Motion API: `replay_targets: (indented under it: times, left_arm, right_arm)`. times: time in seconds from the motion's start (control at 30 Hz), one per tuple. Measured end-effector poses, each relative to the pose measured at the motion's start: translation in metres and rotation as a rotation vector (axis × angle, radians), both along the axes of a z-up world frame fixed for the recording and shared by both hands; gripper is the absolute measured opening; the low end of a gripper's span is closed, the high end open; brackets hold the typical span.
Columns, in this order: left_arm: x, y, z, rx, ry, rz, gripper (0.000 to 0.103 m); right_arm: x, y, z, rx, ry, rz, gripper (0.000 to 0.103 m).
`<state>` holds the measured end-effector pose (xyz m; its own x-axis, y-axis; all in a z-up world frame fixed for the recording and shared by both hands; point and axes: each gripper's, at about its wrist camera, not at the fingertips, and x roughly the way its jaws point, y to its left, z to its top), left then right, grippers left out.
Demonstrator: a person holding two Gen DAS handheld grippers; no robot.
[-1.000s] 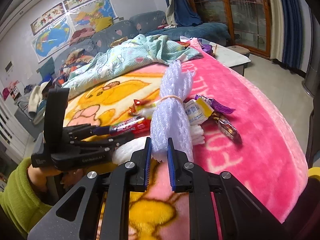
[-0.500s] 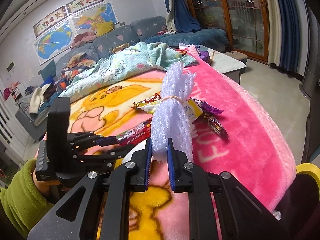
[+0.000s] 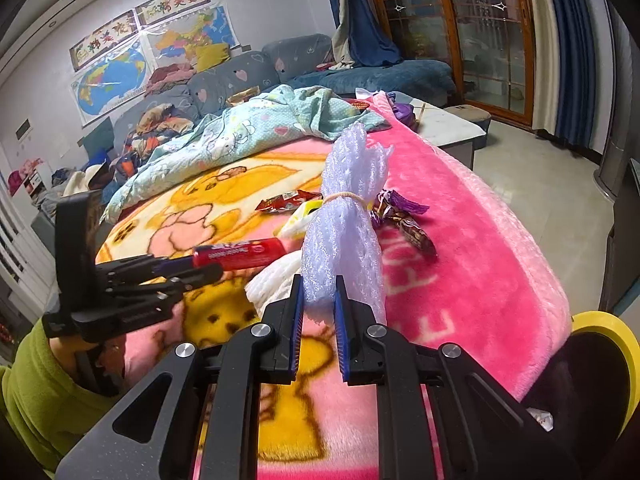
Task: Collect trash
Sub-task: 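Grasp the white foam net with the right tool while the left tool grasps the red candy tube, then carry the foam net and red candy tube over the yellow bin and open both tools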
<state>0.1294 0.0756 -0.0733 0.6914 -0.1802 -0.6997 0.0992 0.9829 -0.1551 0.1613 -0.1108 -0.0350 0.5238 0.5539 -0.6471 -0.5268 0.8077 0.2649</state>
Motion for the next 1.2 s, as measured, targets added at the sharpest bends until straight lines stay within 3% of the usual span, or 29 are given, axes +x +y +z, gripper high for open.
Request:
replay_targets:
  times: [0.37,0.67,0.87,1.07,1.13,1.2]
  left_arm:
    - [-0.023,-0.004,0.028,-0.004,-0.081,0.006,0.027]
    - [-0.023,-0.014,0.011,0.044,-0.020,-0.019,0.028]
    - [-0.019,-0.012,-0.001,0.036,0.017,-0.009,0.043]
    - [-0.012,-0.006,-0.009,-0.040,0.016,0.026,0.056]
    - [-0.008,0.002,-0.011,-0.102,0.009,0.065,0.056]
    - [-0.004,0.012,-0.013,-0.159,-0.002,0.110,0.045]
  right_arm:
    - [-0.014,-0.018,0.004,0.000,-0.003,-0.014,0.014]
    - [-0.017,-0.023,0.005,0.004,-0.003,-0.013,0.014]
    - [-0.019,-0.031,0.006,0.020,0.006,-0.028,0.014]
    - [-0.017,-0.033,0.009,0.028,0.011,-0.041,0.014]
    - [-0.016,-0.034,0.009,0.028,0.011,-0.043,0.014]
    - [-0.016,-0.035,0.009,0.028,0.013,-0.045,0.014]
